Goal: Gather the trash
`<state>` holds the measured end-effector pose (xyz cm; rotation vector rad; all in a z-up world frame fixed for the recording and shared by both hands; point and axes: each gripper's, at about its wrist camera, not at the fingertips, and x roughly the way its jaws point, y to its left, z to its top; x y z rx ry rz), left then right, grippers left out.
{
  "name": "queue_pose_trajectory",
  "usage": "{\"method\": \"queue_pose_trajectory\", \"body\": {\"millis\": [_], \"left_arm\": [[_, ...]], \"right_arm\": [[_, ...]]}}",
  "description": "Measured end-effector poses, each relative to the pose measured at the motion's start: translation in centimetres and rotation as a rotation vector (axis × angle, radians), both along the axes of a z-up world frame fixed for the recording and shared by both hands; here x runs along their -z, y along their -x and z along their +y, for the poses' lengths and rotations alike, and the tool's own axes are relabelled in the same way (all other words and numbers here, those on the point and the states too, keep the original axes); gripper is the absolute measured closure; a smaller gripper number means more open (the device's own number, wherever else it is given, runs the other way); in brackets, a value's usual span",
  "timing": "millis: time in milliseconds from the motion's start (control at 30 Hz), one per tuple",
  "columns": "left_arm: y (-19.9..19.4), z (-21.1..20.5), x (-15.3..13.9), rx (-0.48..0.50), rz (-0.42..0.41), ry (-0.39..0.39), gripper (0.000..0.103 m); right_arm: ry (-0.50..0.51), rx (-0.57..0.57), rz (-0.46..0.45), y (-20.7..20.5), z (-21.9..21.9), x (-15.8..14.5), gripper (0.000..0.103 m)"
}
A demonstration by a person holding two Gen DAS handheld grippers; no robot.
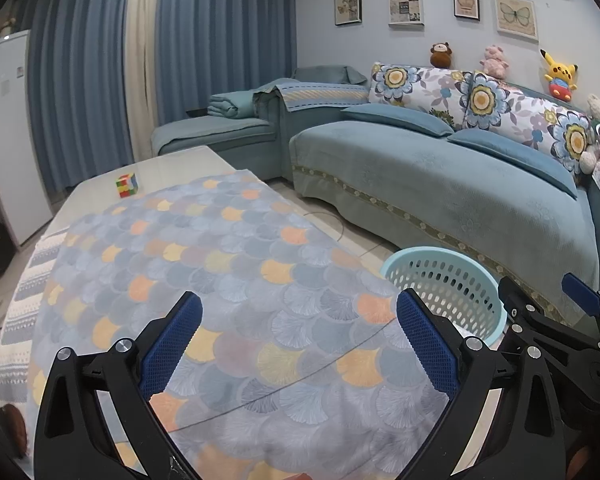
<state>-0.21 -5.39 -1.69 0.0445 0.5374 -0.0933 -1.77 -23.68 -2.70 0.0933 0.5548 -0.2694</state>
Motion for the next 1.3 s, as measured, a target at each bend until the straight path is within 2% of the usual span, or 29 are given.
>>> {"method": "queue_pose_trajectory", "body": {"millis": [733, 1000, 1167, 1300], "left_arm": [[-0.20, -0.09, -0.04, 0.032, -0.001, -0.026, 0.008], [0.08, -0.49, -0.40, 0.007, -0.035, -0.076, 0.008], [-0.53, 0.01, -0.47, 0.027, 0.009, -0.031, 0.007], [-0.54, 0.27, -0.65, 0.025, 0.002, -0.019, 0.008]], "right_arm": [[-0.005, -0.001, 0.002, -0.18, -0.32, 0.22, 0.018], [-0.003, -0.003, 0.002, -0.25, -0.37, 0.36, 0.018], [-0.001, -0.003, 0.001, -0.23, -0.41, 0.36, 0.018], [0.009, 0.000, 0.001, -0.11, -0.24, 0.36, 0.018]]}}
